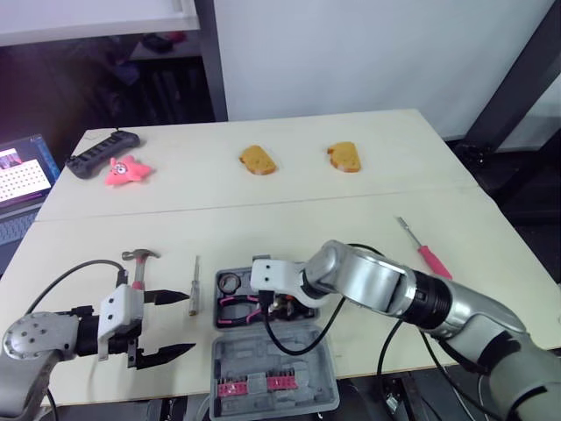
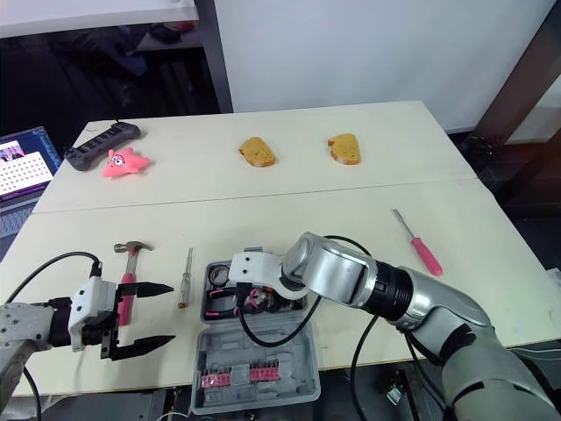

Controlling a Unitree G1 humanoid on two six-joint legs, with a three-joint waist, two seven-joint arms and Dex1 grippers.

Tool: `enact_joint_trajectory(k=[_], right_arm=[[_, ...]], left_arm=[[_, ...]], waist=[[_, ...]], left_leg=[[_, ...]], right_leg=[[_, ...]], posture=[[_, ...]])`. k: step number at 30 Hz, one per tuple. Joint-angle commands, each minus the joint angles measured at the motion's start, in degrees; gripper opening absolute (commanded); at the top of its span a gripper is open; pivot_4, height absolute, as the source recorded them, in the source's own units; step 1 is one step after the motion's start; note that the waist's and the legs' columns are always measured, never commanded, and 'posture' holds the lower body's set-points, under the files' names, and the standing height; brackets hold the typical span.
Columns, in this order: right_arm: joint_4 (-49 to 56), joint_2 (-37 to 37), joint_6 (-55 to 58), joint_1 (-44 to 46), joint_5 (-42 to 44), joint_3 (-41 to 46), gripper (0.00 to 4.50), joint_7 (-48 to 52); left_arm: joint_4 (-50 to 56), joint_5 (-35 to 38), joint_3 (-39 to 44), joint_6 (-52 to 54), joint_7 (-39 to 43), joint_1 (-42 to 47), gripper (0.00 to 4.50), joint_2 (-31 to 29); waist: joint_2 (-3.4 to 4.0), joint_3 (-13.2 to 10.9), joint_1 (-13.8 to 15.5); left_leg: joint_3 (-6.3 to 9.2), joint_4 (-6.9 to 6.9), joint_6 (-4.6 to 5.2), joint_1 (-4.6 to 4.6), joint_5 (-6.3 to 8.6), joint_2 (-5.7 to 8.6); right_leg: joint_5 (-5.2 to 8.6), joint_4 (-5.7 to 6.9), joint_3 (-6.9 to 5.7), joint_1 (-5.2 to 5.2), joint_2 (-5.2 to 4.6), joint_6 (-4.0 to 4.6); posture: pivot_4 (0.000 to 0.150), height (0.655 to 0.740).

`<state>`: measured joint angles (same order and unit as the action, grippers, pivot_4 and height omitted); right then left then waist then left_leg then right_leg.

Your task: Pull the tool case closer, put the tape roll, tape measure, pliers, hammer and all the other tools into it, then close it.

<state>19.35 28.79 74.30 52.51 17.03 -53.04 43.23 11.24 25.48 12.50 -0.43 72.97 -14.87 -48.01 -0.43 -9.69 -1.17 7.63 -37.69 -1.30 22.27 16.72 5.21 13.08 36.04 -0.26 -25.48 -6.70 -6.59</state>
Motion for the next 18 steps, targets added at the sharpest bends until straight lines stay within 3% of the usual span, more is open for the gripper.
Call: enact_joint_trajectory(k=[1, 2, 3, 9, 13, 18], right_arm=[[0.78, -0.88, -1.47, -0.26, -0.11, 3.00, 3.84, -0.30], [0.67, -1.07, -1.62, -0.48, -0.09, 3.57, 4.29, -0.45], [1.06, -1.20, -1.92, -1.05, 0.47, 5.21, 4.40, -0.38], [3.47, -1.55, -10.22, -7.28, 2.16, 13.50, 4.40, 0.59], [1.50, -1.62, -18.72, -11.99, -0.54, 15.26, 2.70, -0.61], [-1.44, -4.85, -32.03, -19.07, -0.07, 19.10, 0.20, 1.07]], left_arm=[[0.69, 0.38, 0.81, 0.10, -0.19, 0.69, 4.50, -0.55], [0.63, 0.37, 0.77, 0.13, -0.18, 0.79, 4.50, -0.55], [0.55, 0.35, 0.68, 0.17, -0.22, 1.02, 4.50, -0.52], [-0.04, 0.14, 0.18, 0.38, -0.43, 2.18, 4.50, -0.32], [-0.31, 0.21, 0.16, 0.35, -0.33, 2.38, 4.50, -0.44], [-0.82, 0.26, 0.31, 0.44, -0.12, 2.80, 4.50, -0.73]], waist=[[0.00, 0.00, 0.11], [0.00, 0.00, 0.14], [0.00, 0.00, 0.16], [-0.01, 0.00, 0.33], [-0.01, 0.01, 0.26], [-0.02, 0.01, 0.16]], left_leg=[[0.00, -0.01, 0.00, 0.00, 0.00, 0.01], [0.00, -0.04, 0.00, 0.00, 0.00, 0.01], [0.00, -0.05, 0.00, 0.00, 0.00, 0.02], [0.00, -0.13, 0.03, 0.00, 0.02, 0.03], [0.00, -0.15, 0.03, 0.00, 0.02, 0.03], [-0.01, -0.17, 0.03, 0.00, 0.02, 0.02]], right_leg=[[0.00, 0.00, 0.00, 0.01, -0.01, 0.00], [0.00, 0.00, 0.00, 0.02, -0.01, 0.00], [0.00, 0.00, 0.00, 0.02, -0.01, 0.00], [0.00, 0.00, -0.01, 0.06, -0.01, -0.01], [0.00, 0.02, -0.01, 0.07, -0.01, -0.01], [0.00, 0.04, 0.00, 0.08, 0.01, -0.01]], posture=[[0.150, 0.7219], [0.150, 0.7219], [0.150, 0.7219], [0.150, 0.7219], [0.150, 0.7219], [0.150, 0.7219]])
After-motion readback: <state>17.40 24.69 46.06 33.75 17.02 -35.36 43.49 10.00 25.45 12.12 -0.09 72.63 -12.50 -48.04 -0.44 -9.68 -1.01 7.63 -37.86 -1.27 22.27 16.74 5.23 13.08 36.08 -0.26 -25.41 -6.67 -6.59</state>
